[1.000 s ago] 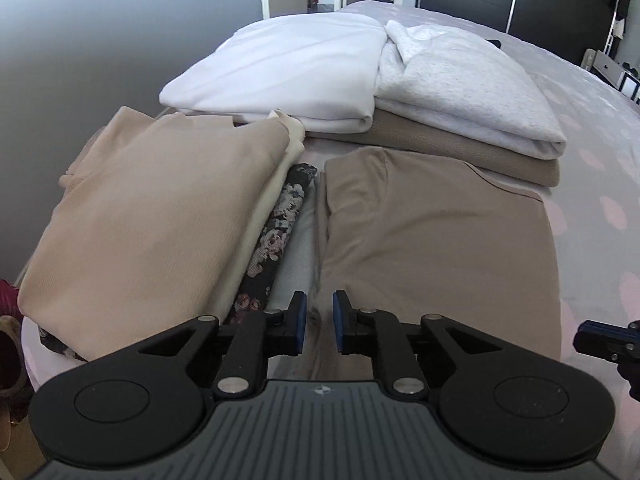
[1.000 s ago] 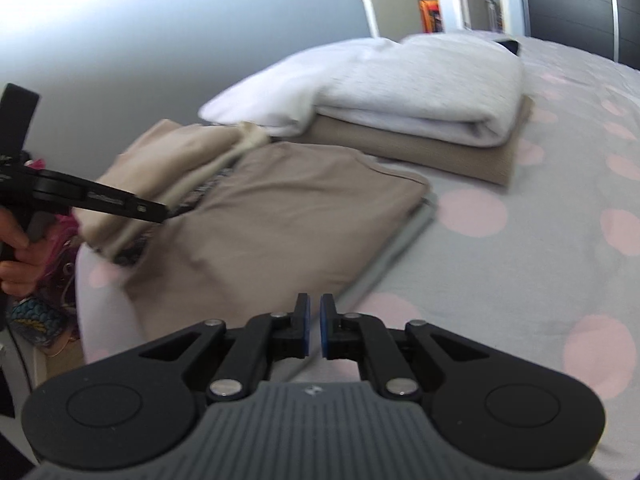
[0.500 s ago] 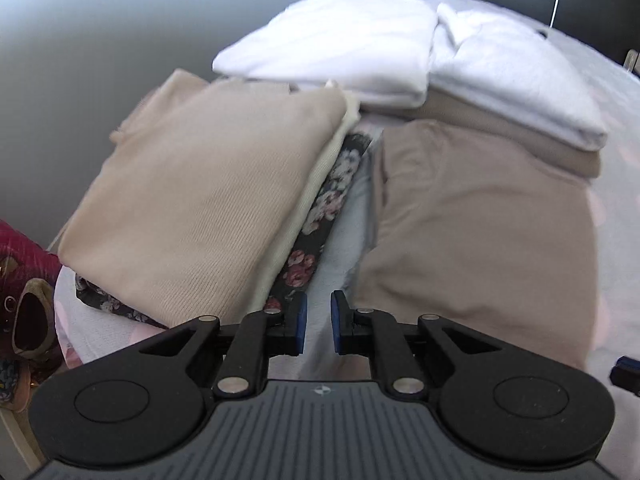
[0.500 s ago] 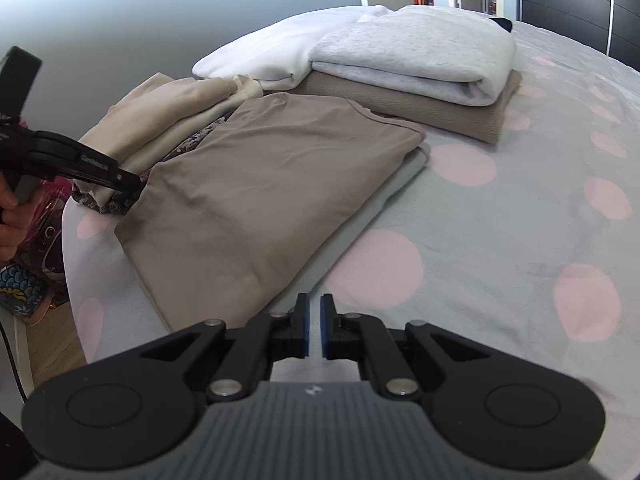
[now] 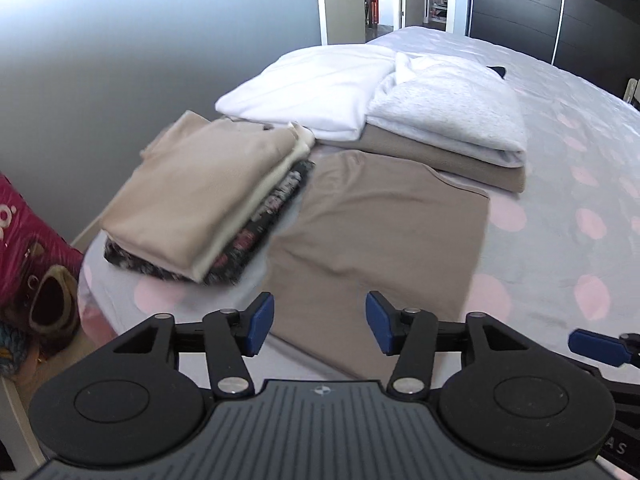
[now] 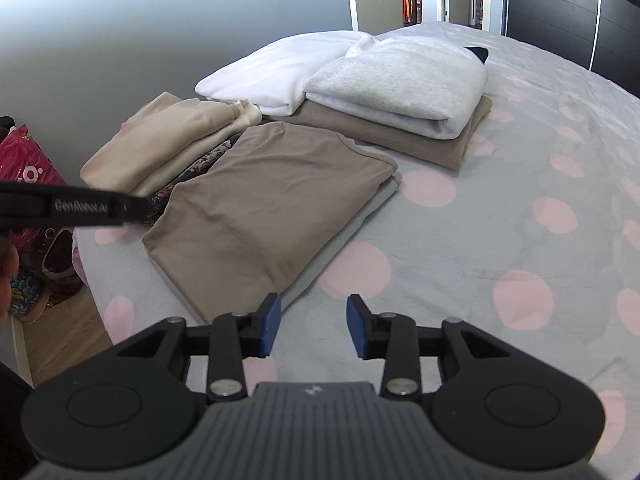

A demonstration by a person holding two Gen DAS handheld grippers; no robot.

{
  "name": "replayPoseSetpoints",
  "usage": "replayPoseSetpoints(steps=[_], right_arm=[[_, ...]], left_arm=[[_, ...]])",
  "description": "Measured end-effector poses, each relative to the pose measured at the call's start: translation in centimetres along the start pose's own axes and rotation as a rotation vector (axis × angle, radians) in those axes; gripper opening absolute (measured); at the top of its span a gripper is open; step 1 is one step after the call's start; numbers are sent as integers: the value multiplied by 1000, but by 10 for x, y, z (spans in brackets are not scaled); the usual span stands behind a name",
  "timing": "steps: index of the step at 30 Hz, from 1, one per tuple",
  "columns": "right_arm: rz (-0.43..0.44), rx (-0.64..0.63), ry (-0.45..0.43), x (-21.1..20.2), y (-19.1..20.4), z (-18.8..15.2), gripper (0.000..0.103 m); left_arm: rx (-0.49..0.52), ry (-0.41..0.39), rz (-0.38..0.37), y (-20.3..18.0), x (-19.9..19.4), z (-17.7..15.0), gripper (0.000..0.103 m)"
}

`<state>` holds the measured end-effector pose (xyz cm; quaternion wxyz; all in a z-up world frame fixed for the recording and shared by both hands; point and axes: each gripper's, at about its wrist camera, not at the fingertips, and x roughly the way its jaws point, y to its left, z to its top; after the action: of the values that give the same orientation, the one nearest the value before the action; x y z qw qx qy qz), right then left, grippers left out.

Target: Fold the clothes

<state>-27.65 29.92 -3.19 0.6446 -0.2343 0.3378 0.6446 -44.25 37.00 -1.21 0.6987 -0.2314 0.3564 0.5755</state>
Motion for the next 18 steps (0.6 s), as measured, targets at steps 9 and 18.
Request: replayPoseSetpoints(steps=[9, 18], right_arm=[[-36, 0, -23, -24, -10, -6, 48], [-54, -9, -6, -29, -8, -14, 49]], left_arm=[[-69, -5, -9, -28, -23, -26, 58], [-58, 48, -5, -36, -23, -42, 58]])
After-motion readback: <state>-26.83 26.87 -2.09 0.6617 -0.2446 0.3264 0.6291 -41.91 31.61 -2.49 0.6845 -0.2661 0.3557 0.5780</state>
